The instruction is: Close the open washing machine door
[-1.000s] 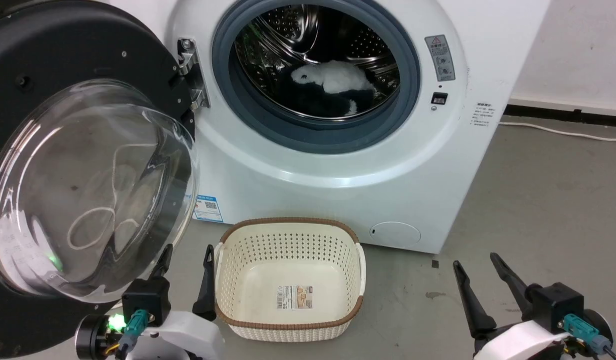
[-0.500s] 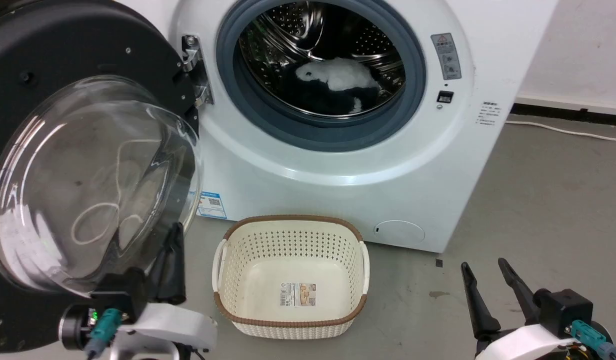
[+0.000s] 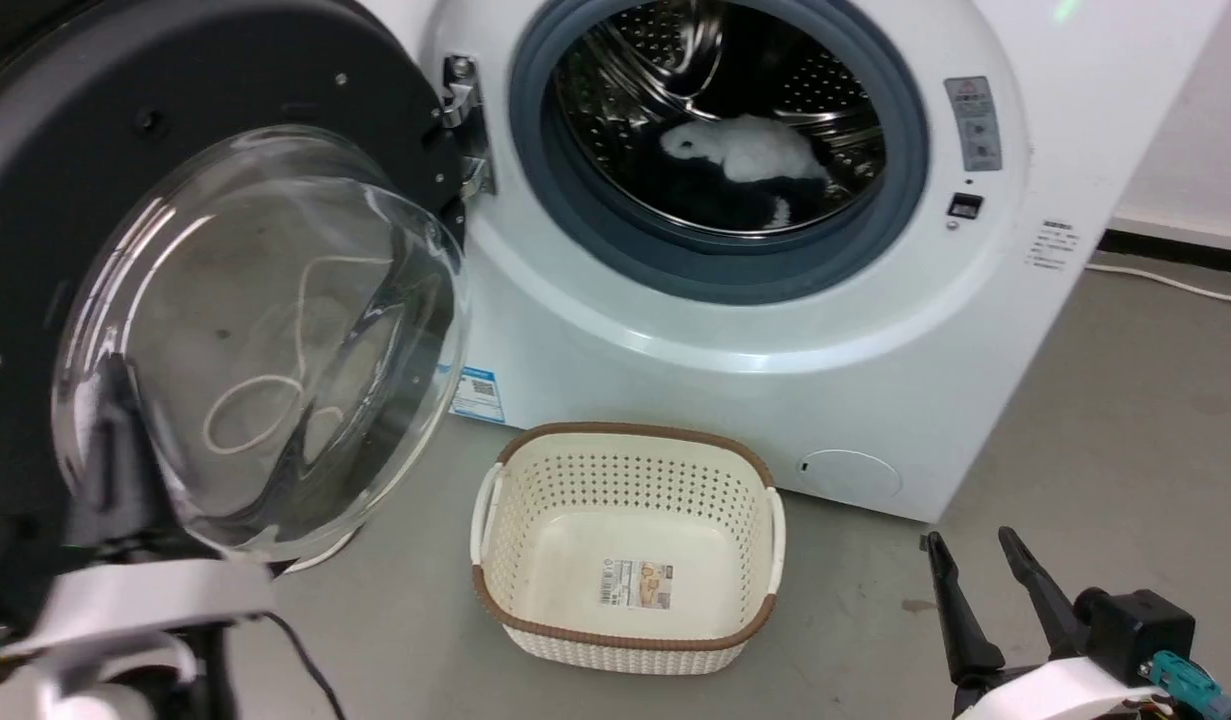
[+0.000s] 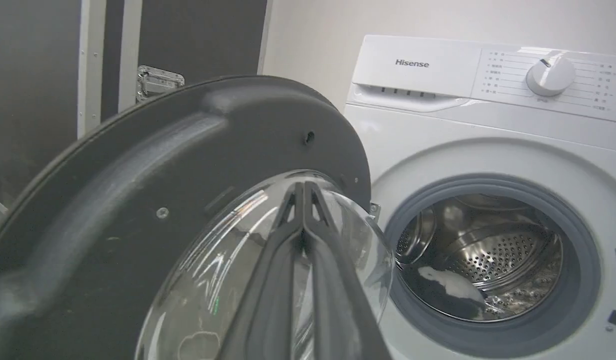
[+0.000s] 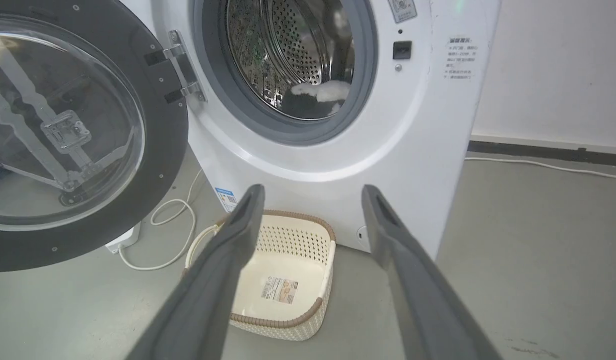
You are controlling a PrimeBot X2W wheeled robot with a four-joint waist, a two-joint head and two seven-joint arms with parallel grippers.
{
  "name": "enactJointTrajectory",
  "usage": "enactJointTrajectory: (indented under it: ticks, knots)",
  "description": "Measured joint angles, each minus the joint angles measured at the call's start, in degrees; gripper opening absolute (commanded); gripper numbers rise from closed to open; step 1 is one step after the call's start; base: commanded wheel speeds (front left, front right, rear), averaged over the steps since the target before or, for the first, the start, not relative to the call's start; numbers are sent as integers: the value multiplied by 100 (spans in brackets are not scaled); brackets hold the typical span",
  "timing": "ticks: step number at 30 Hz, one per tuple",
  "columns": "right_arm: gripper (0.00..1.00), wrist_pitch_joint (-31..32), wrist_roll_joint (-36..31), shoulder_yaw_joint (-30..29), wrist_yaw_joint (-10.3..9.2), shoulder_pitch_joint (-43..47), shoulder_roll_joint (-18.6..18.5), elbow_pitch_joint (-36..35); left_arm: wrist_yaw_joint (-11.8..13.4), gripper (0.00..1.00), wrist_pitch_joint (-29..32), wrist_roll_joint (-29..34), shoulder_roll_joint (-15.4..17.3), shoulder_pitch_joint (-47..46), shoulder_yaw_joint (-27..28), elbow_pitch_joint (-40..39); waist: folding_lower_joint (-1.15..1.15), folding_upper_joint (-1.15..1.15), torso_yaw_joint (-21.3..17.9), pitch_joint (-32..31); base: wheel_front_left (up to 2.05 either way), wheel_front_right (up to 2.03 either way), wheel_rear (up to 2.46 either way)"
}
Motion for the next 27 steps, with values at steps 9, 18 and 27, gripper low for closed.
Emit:
enactJointTrajectory:
  ticks: [9,18,27]
  knots:
    - [100,-102,163,-33,0,5,0,112,-196,0,-112,-179,2,-308,1369,331,0,0,319,71,0,0,0]
    - [100,-211,180,-85,0,-17,0,203,-344,0,-210,-174,511,-811,2249,1443,0,0,560,366,0,0,0]
    - [100,-311,178,-174,0,-92,0,281,-449,0,14,-331,1251,-1167,2514,2631,1,0,690,761,0,0,0]
